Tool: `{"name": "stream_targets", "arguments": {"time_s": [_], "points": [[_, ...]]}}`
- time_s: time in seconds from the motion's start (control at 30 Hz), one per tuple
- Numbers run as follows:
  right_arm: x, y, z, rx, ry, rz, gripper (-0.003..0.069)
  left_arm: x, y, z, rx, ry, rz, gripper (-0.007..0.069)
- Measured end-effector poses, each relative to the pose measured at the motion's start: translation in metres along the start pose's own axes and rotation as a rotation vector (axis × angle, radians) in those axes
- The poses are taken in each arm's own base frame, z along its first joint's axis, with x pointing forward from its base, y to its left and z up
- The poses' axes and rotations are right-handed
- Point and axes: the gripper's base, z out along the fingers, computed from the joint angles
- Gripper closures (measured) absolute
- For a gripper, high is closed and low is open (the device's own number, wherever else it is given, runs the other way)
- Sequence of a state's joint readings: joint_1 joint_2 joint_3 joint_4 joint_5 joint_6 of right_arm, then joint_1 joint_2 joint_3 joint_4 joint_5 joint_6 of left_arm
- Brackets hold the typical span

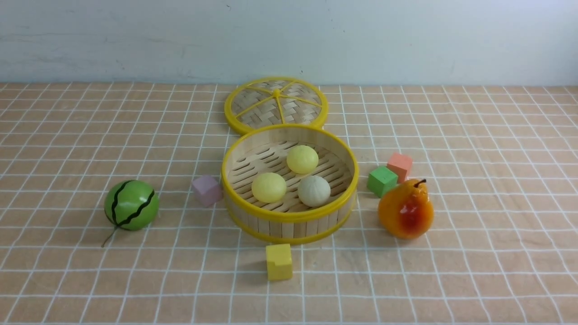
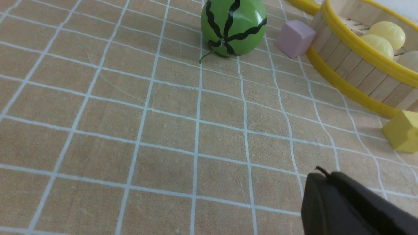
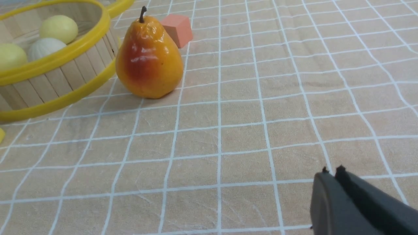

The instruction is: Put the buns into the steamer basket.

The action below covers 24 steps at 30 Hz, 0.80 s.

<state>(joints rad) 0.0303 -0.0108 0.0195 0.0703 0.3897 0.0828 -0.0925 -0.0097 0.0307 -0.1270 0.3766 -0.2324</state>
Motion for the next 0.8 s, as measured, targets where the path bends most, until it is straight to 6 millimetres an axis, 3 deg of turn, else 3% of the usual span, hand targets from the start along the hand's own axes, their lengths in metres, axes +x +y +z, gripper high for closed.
{"name": "stream_targets", "arguments": {"time_s": [0.8], "points": [[0.0,0.0,0.0,0.0,0.0,-0.001,0.0622,0.0,0.0,0.0,0.0,0.0,-0.001,0.0638]]}}
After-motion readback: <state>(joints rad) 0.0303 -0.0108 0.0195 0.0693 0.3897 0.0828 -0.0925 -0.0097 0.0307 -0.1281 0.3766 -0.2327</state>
